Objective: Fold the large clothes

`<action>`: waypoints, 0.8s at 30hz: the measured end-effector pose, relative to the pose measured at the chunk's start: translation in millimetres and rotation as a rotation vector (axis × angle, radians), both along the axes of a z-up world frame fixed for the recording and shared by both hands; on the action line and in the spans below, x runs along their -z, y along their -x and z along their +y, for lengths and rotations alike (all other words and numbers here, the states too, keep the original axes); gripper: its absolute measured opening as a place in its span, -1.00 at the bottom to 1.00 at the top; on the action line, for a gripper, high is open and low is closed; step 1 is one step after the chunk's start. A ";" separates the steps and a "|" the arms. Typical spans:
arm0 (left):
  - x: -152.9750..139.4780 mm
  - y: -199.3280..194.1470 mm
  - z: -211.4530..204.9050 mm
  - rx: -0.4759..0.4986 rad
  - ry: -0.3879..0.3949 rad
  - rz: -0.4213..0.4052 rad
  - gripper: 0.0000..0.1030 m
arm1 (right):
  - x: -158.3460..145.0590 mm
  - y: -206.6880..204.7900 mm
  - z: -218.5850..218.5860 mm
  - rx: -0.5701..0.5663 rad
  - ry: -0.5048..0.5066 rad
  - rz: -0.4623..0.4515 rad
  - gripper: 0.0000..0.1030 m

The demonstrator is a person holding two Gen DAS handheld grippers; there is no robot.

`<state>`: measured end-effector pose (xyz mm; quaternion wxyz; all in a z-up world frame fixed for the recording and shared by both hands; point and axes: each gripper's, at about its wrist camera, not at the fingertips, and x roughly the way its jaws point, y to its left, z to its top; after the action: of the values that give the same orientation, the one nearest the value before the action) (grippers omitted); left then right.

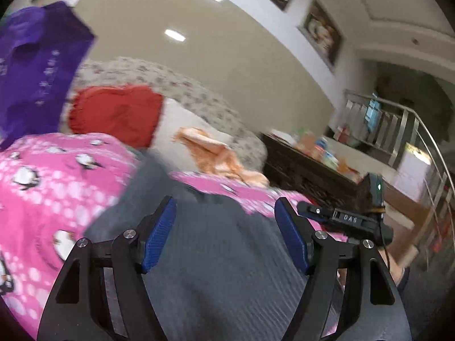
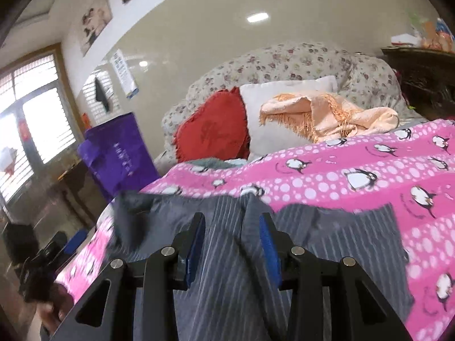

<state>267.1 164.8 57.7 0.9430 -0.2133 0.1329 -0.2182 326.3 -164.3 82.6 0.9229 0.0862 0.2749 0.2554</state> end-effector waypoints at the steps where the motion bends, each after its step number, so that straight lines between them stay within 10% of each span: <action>1: 0.4 -0.9 -8.7 0.030 -0.026 0.000 0.38 | -2.0 1.2 2.0 -0.012 0.002 0.000 -0.27; 10: 59.9 -69.6 -14.9 -0.177 -0.205 0.404 0.36 | 51.0 1.3 17.3 -0.165 0.248 0.128 -0.25; 12: 60.4 -70.0 -13.0 -0.175 -0.191 0.395 0.36 | 74.3 -14.6 17.1 -0.079 0.383 0.106 -0.30; 21: 63.6 -71.6 -16.2 -0.189 -0.244 0.372 0.37 | 41.3 17.7 -50.2 0.191 0.187 0.044 -0.27; 24: 64.7 -68.8 -15.3 -0.183 -0.240 0.367 0.39 | 36.1 57.2 -55.2 0.075 0.160 0.044 -0.25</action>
<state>336.0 149.5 -6.9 0.9375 -0.1468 0.3072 -0.0722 269.1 -219.5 46.5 0.9295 0.0278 0.3111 0.1960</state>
